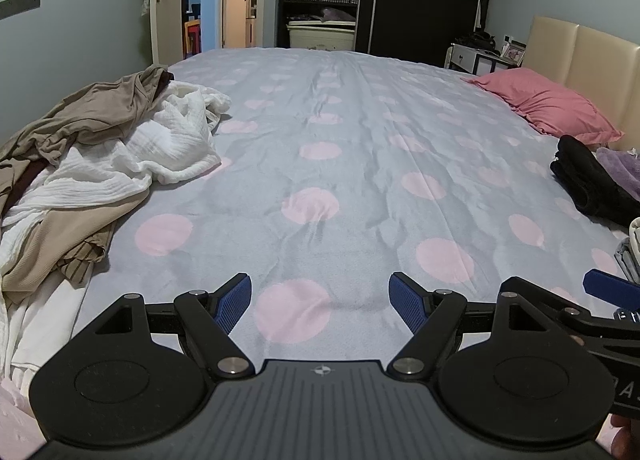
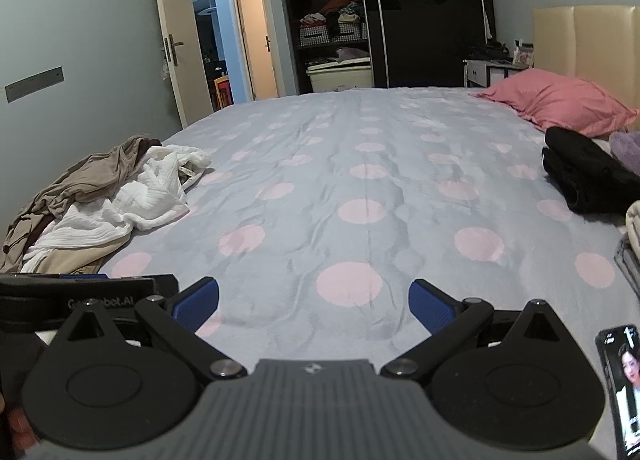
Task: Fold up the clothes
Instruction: 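Reach the left tool to the beige shirt on the pile and grasp it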
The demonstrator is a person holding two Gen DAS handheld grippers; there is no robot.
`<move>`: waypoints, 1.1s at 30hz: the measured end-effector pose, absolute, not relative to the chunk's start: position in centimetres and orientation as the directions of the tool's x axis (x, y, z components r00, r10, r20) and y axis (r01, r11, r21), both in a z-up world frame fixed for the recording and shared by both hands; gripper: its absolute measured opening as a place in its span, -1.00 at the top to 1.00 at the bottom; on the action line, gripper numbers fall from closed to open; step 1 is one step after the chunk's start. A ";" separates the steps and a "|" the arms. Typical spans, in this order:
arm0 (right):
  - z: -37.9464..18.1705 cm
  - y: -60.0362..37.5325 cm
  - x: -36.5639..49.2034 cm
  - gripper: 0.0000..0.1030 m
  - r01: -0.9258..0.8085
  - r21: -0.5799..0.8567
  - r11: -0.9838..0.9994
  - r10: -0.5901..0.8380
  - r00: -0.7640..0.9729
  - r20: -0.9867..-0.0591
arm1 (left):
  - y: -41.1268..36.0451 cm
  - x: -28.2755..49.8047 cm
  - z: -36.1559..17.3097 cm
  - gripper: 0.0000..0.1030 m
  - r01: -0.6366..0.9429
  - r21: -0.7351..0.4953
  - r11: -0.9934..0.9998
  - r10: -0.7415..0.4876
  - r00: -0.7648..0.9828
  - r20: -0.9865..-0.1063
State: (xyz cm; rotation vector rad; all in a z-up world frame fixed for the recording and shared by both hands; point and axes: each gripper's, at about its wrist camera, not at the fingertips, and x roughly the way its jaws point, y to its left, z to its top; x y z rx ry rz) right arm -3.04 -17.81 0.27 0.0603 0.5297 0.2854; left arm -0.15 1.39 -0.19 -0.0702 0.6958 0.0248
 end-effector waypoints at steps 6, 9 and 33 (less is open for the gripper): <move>0.7 -18.6 -2.4 -0.98 -0.261 0.090 0.961 0.270 0.821 -0.503 | 3.6 0.9 0.2 -0.46 -0.088 -0.069 0.994 0.021 0.751 -0.659; 0.9 -19.0 -1.9 -0.98 -0.274 0.065 0.960 0.268 0.814 -0.516 | 5.5 1.9 0.5 -0.34 -0.124 -0.074 0.989 0.042 0.737 -0.675; -2.4 -19.5 4.0 -0.98 -0.261 0.076 0.962 0.243 0.698 -0.674 | 25.1 13.4 1.6 -0.07 -0.371 0.285 0.884 0.468 0.721 -0.511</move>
